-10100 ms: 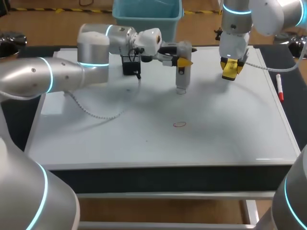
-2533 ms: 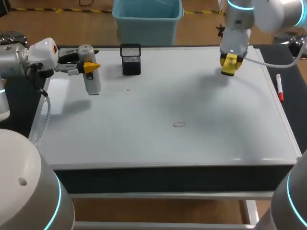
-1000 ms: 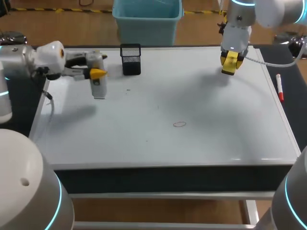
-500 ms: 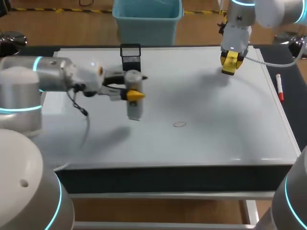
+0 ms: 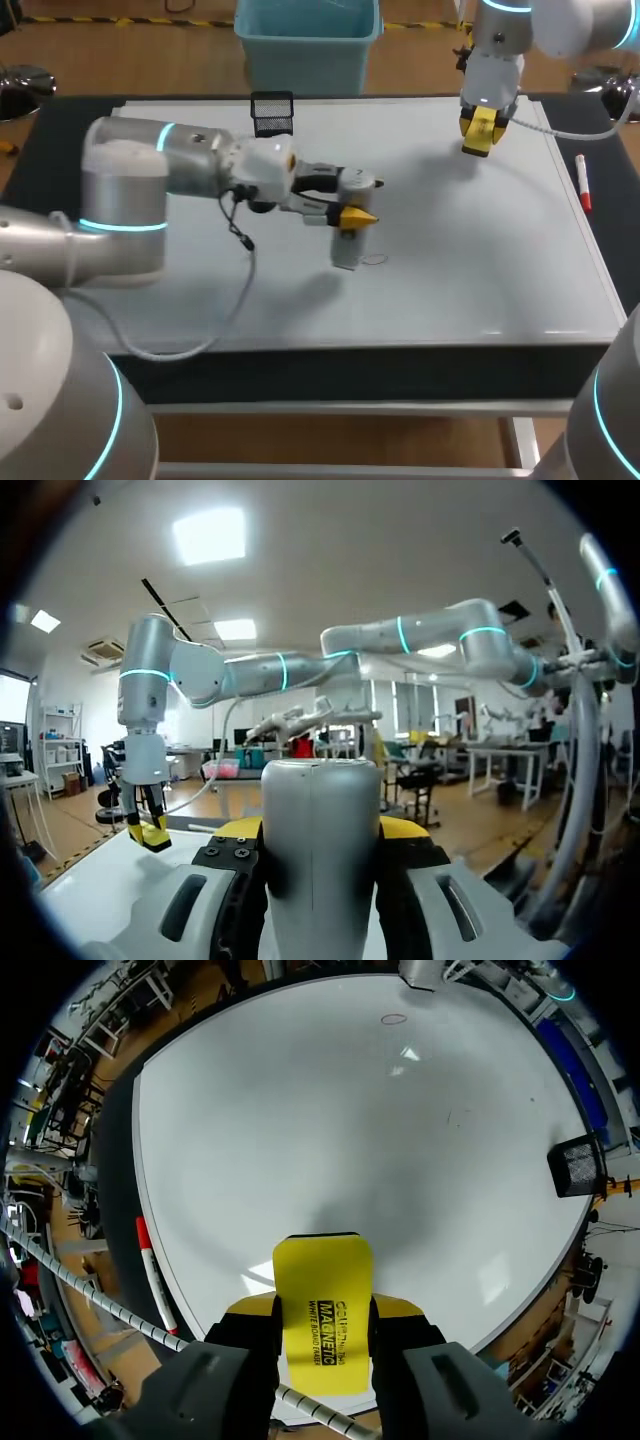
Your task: Pick up the inspection probe, press it on each red-marked spot on the whiteboard one by one, put down the probe, pick up the eraser, and wipe off all the red marks.
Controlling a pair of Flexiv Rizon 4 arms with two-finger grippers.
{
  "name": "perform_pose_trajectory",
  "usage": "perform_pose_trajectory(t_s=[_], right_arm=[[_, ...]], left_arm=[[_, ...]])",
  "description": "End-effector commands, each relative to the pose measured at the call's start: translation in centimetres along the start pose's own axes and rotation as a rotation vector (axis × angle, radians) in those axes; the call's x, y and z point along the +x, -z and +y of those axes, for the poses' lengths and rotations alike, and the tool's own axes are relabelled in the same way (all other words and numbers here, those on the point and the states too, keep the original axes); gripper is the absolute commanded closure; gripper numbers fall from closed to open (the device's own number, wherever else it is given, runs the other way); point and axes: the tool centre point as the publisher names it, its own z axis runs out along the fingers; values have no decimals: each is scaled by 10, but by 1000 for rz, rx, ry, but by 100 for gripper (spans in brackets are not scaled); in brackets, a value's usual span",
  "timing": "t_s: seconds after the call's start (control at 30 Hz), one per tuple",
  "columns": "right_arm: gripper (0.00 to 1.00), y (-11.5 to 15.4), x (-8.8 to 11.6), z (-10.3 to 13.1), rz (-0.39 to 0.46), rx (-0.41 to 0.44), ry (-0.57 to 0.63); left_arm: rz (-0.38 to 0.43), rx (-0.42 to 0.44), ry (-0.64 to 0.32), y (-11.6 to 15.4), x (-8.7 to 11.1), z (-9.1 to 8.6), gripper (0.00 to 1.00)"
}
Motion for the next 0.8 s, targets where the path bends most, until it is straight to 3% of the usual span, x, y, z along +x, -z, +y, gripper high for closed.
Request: perform_pose_trajectory(t_s=[0.03,0.17,0.8], right_arm=[[100,1,0,-1,3,-1,2],[100,1,0,-1,3,-1,2],[100,1,0,-1,3,-1,2]], left_arm=[[50,26,-2,-29,-15,13,100],[67,60,-10,-34,-19,15,100],[55,50,-8,-33,-35,40,100]])
